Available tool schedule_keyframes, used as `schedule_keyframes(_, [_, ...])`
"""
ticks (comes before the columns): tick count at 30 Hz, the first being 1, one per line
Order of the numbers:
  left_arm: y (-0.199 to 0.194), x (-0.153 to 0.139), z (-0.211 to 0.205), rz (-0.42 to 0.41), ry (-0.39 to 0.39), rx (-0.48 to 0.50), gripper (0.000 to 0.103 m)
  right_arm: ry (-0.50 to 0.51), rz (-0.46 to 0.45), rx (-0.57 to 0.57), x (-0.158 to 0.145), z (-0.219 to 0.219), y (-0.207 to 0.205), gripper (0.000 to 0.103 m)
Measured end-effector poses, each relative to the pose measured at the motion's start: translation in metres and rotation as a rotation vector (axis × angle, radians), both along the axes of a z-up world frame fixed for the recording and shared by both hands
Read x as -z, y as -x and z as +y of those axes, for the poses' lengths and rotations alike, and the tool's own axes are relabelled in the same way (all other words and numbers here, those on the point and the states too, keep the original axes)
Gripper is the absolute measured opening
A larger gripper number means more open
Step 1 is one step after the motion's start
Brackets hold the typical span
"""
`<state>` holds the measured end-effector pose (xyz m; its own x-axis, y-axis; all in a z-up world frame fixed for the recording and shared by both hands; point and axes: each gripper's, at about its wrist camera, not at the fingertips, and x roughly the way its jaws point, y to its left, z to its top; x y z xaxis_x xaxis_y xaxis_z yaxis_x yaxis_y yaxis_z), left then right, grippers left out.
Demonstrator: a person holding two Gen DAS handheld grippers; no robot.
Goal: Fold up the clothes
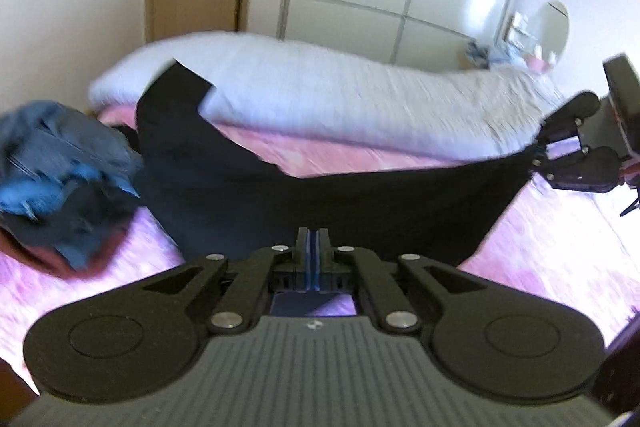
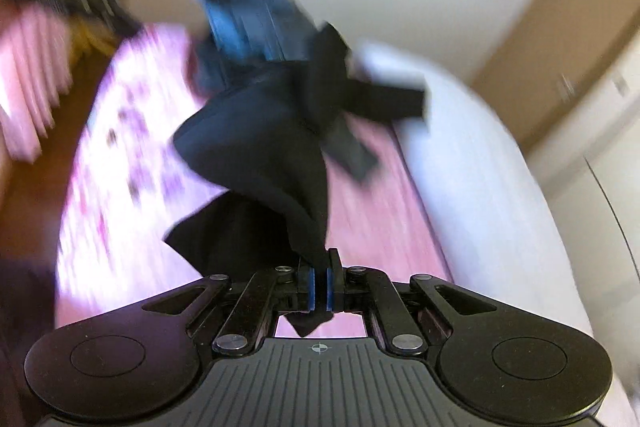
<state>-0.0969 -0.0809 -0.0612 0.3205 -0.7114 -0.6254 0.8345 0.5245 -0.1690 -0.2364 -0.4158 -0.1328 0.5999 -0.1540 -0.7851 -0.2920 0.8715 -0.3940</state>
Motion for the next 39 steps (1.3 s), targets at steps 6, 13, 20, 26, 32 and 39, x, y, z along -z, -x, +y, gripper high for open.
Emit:
schedule_keyframes(6, [0.000, 0.037, -0.032, 0.038, -0.127, 0.115, 0.025, 0.200, 0.241, 0.303, 0.089, -0.061, 0.077, 0.005])
schedule_keyframes(13, [-0.061, 0.115, -0.092, 0.007, -0.293, 0.285, 0.055, 0.030, 0.196, 0.627, 0.109, -0.034, 0.083, 0.071])
schedule_keyframes(20, [-0.128, 0.200, -0.160, -0.099, -0.396, 0.502, 0.064, -0.545, 0.133, 0.982, 0.140, 0.022, 0.052, 0.072])
schedule_keyframes(26, [-0.215, 0.256, -0.224, -0.113, -0.404, 0.522, 0.068, -0.810, -0.012, 1.165, 0.198, 0.044, 0.023, 0.072])
schedule_keyframes(32, [-0.285, 0.309, -0.274, -0.023, -0.436, 0.554, 0.066, -0.940, -0.100, 1.297, 0.251, 0.049, -0.001, 0.072])
schedule_keyframes(39, [-0.297, 0.324, -0.282, 0.078, -0.453, 0.553, 0.015, -1.091, -0.260, 1.463, 0.271, 0.057, 0.003, 0.082])
